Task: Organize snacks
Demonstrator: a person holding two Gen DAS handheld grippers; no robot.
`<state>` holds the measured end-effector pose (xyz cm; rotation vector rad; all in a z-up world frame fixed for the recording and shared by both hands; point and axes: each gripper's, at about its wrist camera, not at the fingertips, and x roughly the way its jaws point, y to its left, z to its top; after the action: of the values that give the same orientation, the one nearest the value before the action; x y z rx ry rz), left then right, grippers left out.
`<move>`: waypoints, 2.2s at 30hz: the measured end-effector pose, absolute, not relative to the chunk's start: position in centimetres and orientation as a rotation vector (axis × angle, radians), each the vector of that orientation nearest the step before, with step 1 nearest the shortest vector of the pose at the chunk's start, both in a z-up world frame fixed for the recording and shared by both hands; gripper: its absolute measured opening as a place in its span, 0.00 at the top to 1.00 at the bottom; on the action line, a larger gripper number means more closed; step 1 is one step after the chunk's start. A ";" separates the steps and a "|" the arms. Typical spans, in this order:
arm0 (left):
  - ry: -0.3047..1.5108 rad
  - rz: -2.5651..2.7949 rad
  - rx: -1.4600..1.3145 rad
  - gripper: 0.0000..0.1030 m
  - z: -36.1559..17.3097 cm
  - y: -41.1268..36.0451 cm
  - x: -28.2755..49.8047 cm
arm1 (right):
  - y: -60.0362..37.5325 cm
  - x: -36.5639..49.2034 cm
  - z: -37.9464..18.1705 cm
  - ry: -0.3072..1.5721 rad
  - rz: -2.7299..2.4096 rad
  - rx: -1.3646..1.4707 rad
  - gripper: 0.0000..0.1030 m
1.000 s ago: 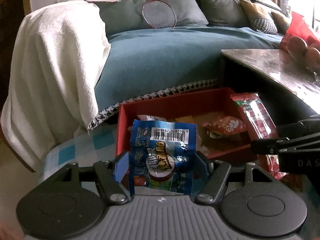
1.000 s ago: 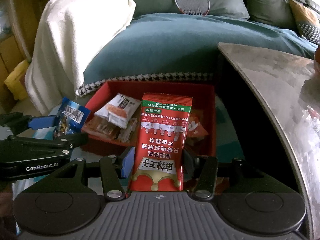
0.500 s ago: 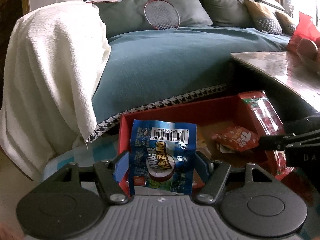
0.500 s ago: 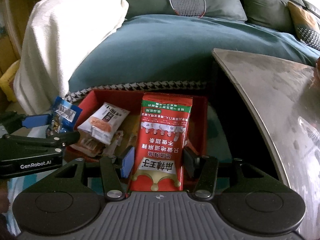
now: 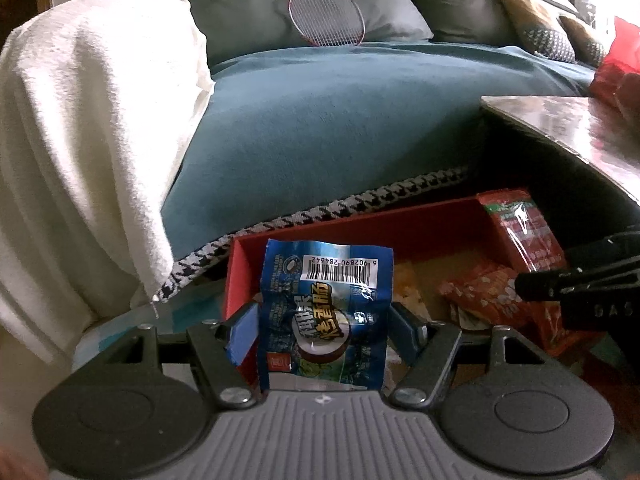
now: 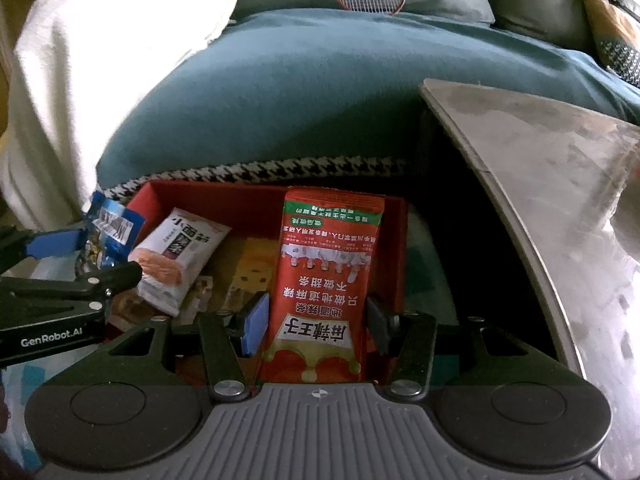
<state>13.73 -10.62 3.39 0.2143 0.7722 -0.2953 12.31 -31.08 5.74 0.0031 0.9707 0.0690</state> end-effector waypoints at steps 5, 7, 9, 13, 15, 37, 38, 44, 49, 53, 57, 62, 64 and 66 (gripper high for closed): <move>0.787 -0.297 0.216 0.39 2.6 -11.0 14.6 | -31.6 13.3 4.4 0.997 0.055 -0.002 0.42; 0.793 -0.295 0.215 0.39 2.3 -11.1 15.0 | -31.8 13.6 3.9 1.007 0.052 -0.002 0.42; 0.797 -0.292 0.212 0.39 2.1 -11.1 15.4 | -31.9 13.9 3.5 1.012 0.051 -0.005 0.42; 0.802 -0.292 0.213 0.39 1.6 -11.2 15.9 | -31.6 14.5 3.0 1.018 0.058 -0.019 0.42; 0.807 -0.291 0.213 0.39 1.4 -11.3 16.1 | -31.4 14.9 3.0 1.019 0.064 -0.020 0.42; 0.867 -0.314 0.207 0.34 0.2 -11.7 17.2 | -29.4 15.7 1.8 1.046 0.120 -0.051 0.29; 0.864 -0.310 0.207 0.34 0.4 -11.6 17.0 | -29.5 15.6 1.9 1.046 0.122 -0.047 0.29; 0.841 -0.312 0.214 0.32 1.8 -11.4 15.8 | -28.8 13.7 2.9 1.057 0.175 -0.047 0.26; 0.820 -0.321 0.212 0.31 3.1 -10.9 14.2 | -28.4 11.1 4.3 1.055 0.217 -0.029 0.26; 0.815 -0.379 0.202 0.31 4.2 -10.8 12.4 | -28.8 7.9 6.0 1.037 0.213 0.005 0.21; 0.844 -0.483 0.202 0.31 4.4 -11.8 9.7 | -30.5 4.3 7.6 1.009 0.177 0.045 0.19; 0.886 -0.581 0.236 0.31 3.7 -13.9 7.0 | -32.6 0.3 7.1 1.038 0.121 0.084 0.19; 0.898 -0.596 0.242 0.31 3.5 -14.4 6.3 | -32.7 -1.0 6.3 1.060 0.124 0.063 0.19; 0.938 -0.609 0.216 0.31 3.1 -14.5 6.2 | -33.1 -1.2 5.0 1.089 0.107 0.054 0.19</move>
<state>6.16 -14.49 3.09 0.2162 0.9381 -0.6090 -1.16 -33.09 5.03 0.0538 1.0889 0.1073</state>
